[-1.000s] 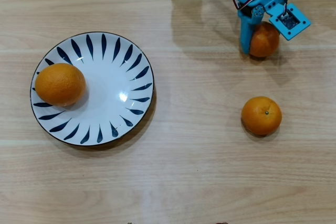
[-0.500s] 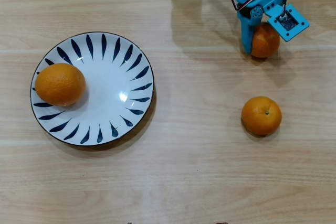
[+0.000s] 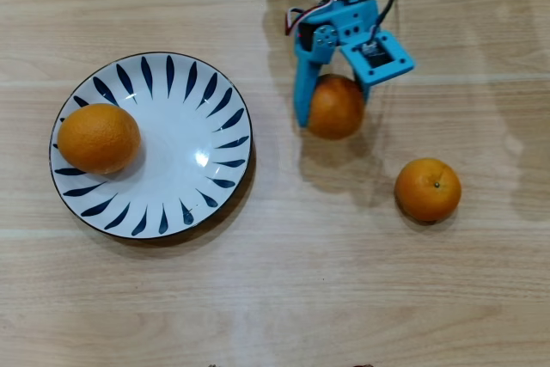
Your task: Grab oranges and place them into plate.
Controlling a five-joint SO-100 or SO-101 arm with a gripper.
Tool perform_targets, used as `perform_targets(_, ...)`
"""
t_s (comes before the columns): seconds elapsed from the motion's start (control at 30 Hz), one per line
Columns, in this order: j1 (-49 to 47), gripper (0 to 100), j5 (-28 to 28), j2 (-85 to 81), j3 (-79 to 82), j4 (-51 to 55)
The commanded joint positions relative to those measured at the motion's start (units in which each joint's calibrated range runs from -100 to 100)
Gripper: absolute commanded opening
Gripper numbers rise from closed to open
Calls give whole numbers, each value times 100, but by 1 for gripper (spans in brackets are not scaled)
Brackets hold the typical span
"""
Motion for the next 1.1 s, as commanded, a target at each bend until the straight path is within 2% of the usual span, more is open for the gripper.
perform_targets(0.0,1060,29,184,-407,-259,-119)
perform_targets(0.23,2342,29,544,-373,-467,-59)
perform_targets(0.37,2528,31,638,-365,-422,-59)
perform_targets(0.5,2673,41,1015,-357,-422,-102)
perform_targets(0.63,2761,49,1025,-382,-422,-67)
perform_targets(0.73,2729,51,1020,-416,-422,-67)
perform_targets(0.97,2197,51,1009,-433,-612,-67)
perform_targets(1.07,1503,36,1009,-433,-892,-59)
